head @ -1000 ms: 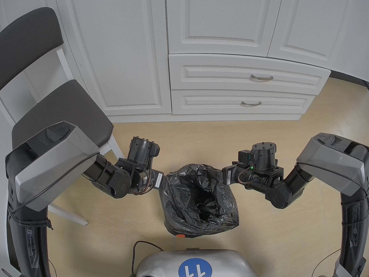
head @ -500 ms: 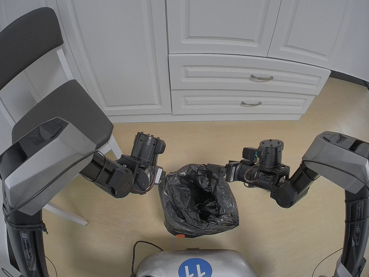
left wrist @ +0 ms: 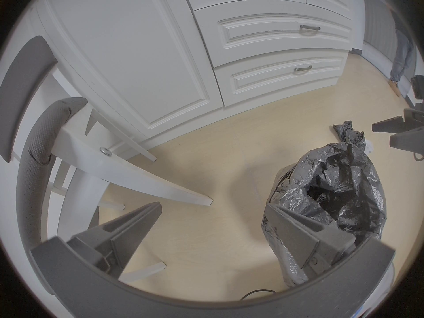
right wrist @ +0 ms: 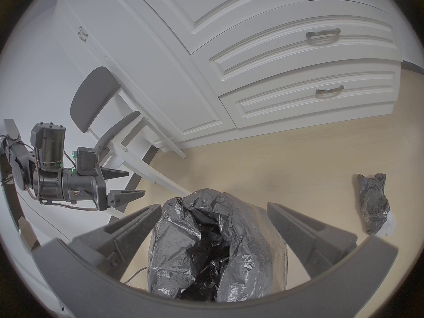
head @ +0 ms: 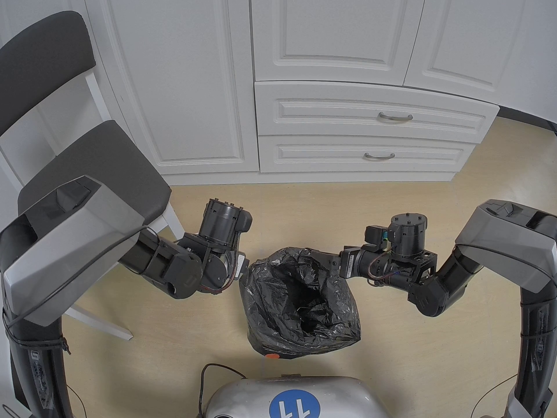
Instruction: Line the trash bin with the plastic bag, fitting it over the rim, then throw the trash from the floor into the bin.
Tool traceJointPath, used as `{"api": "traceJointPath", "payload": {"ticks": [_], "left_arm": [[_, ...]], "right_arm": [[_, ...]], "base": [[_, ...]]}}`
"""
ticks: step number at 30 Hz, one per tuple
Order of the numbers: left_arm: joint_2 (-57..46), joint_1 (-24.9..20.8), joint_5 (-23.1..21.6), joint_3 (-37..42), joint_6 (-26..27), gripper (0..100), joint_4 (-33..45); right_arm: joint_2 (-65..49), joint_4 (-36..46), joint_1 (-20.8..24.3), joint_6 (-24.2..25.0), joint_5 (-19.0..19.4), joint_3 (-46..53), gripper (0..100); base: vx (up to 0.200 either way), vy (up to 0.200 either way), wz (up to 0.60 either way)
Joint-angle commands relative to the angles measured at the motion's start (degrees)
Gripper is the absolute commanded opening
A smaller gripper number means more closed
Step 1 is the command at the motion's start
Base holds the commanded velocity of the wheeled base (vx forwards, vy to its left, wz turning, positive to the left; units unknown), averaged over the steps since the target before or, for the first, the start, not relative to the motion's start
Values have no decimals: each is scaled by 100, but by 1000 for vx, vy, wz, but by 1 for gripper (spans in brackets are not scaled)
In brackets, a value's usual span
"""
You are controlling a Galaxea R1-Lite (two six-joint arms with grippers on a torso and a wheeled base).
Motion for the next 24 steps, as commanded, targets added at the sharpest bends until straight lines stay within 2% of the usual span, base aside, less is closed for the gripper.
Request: {"api": "traceJointPath", "payload": {"ticks": [1,8,16,24], "left_arm": [[-23,-7,8,-6,33,100,10],[-23,-7,16,3,33,100,18],[-23,-7,52,-6,86,100,54],[-23,-7,210,-23,121,100,71]], "right_arm": [[4,-2,19,14,3,6,100],[4,-11,28,146,21,-3,100],[-49,-28,36,401,249,15,100],[-31,-108,36,410,267,24,100]], "base": [[0,0,0],[0,0,0],[0,0,0],[0,0,0]]}}
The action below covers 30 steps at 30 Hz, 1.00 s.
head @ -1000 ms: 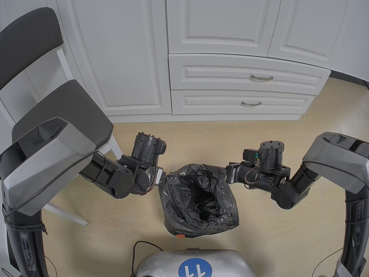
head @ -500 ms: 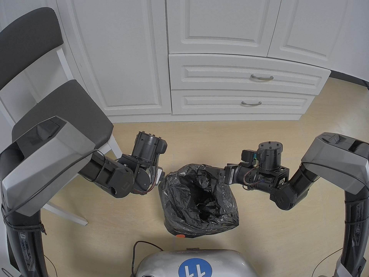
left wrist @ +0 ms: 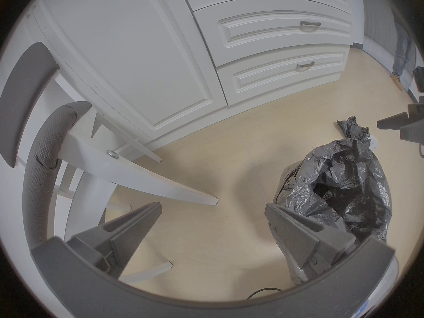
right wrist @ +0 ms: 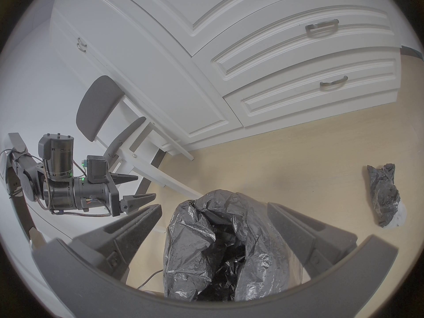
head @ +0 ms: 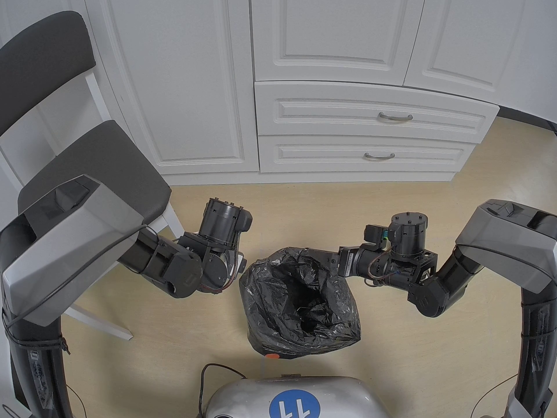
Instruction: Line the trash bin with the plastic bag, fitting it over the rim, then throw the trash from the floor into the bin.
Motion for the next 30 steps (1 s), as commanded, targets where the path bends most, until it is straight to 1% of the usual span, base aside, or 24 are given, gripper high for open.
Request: {"api": "traceJointPath", "payload": {"ticks": [1,19,30], "left_arm": [[-4,-5,3,-1,-1,100,2],[-30,-40,11,-1,104,100,10],[-39,-84,11,-63,104,100,186]], "right_arm": [[1,0,1,1,1,1,100],[10,-9,10,10,1,1,100],[10,26,10,10,-16,-8,100]], "base": [[0,0,0],[0,0,0],[0,0,0]]}}
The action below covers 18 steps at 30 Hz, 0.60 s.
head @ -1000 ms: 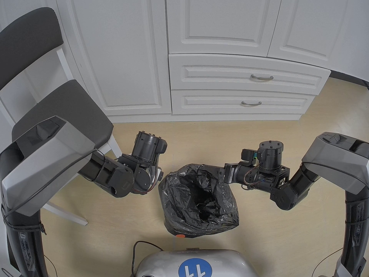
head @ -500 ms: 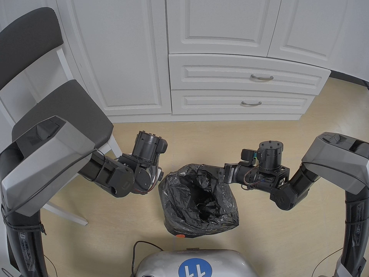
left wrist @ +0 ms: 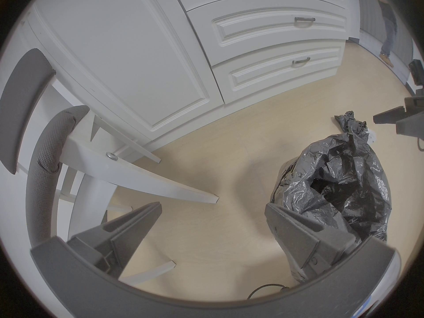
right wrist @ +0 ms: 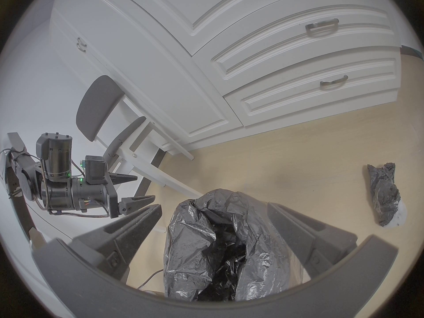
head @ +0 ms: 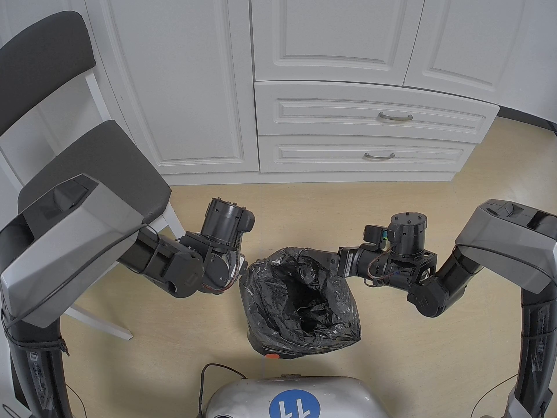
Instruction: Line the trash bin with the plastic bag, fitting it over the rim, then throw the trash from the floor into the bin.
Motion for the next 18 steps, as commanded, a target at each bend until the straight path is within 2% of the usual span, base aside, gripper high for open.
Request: {"api": "traceJointPath", "payload": {"ticks": [1,6,8,9,10,11,14,17,18], "left_arm": [[3,-28,7,-21,0,100,7],[21,-151,-2,-74,-44,100,104],[82,-274,-11,-136,-123,100,288],[82,-274,-11,-136,-123,100,288],[161,-335,-55,-197,-194,100,385],[302,-388,-81,-320,-290,100,420],[521,-441,-195,-672,-677,100,420],[618,-441,-468,-804,-950,100,429],[618,-423,-723,-795,-1134,100,429]], "right_arm": [[-3,12,-1,1,-12,-7,100],[-3,82,-27,-69,-117,-51,100],[-21,117,-89,-394,-187,-51,100],[-21,117,-89,-394,-187,-51,100],[-39,231,-142,-710,-398,-60,100],[5,328,-194,-1027,-794,-121,100],[-12,662,-282,-1458,-1558,-236,100],[-65,899,-335,-1537,-1769,-236,100],[-100,996,-344,-1598,-1849,-236,100]], "base": [[0,0,0],[0,0,0],[0,0,0],[0,0,0],[0,0,0],[0,0,0],[0,0,0],[0,0,0],[0,0,0]]}}
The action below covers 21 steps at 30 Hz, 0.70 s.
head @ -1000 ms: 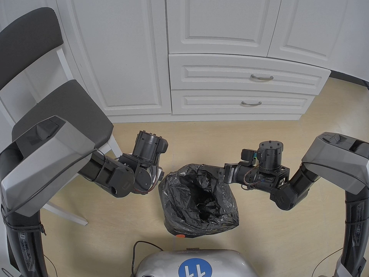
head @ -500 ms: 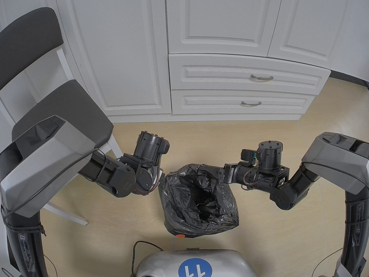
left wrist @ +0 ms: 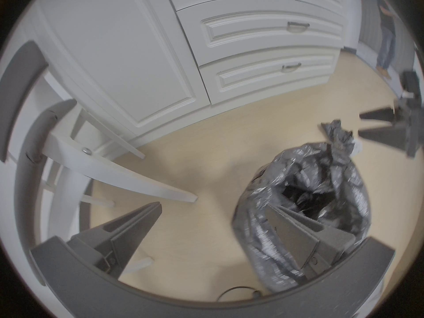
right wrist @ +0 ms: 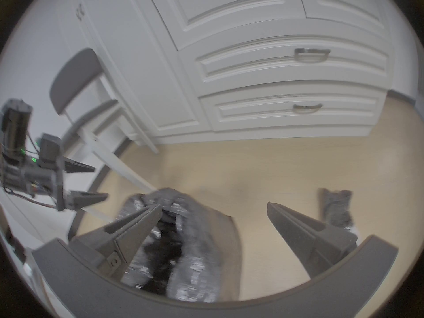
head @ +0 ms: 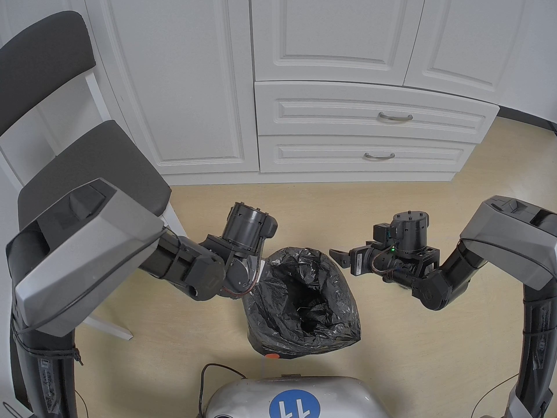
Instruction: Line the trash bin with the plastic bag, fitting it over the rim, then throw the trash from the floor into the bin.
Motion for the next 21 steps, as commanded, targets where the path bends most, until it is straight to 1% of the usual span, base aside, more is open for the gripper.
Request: {"api": "traceJointPath", "payload": {"ticks": [1,2,3,4,7,10,11,12,13,14,16,18,21], "left_arm": [[356,-68,-450,-322,-441,100,39],[365,-33,-757,-278,-713,100,56],[365,-33,-757,-278,-713,100,56],[382,-7,-968,-225,-880,100,65],[462,116,-1223,-146,-915,100,56],[593,327,-1320,-190,-906,100,4],[602,336,-1329,-190,-906,100,4],[672,503,-1443,-225,-906,100,-14],[681,538,-1487,-234,-906,100,-14],[699,643,-1680,-243,-915,100,-14],[699,749,-1874,-269,-924,100,-32],[725,810,-1961,-287,-924,100,-111],[716,828,-1979,-304,-933,100,-251]], "right_arm": [[-81,348,-138,-300,-348,-87,100],[-98,444,-138,-370,-550,-105,100],[-98,444,-138,-370,-550,-105,100],[-81,506,-138,-370,-603,-131,100],[-63,655,-235,-370,-594,-272,100],[-72,822,-375,-344,-576,-368,100],[-72,822,-384,-344,-576,-368,100],[-72,857,-489,-344,-559,-421,100],[-63,866,-516,-335,-559,-430,100],[-54,875,-621,-344,-559,-482,100],[-45,901,-771,-344,-550,-535,100],[-54,1059,-911,-344,-550,-588,100],[-81,1262,-1070,-335,-541,-623,100]], "base": [[0,0,0],[0,0,0],[0,0,0],[0,0,0],[0,0,0],[0,0,0],[0,0,0],[0,0,0],[0,0,0],[0,0,0],[0,0,0],[0,0,0],[0,0,0]]}}
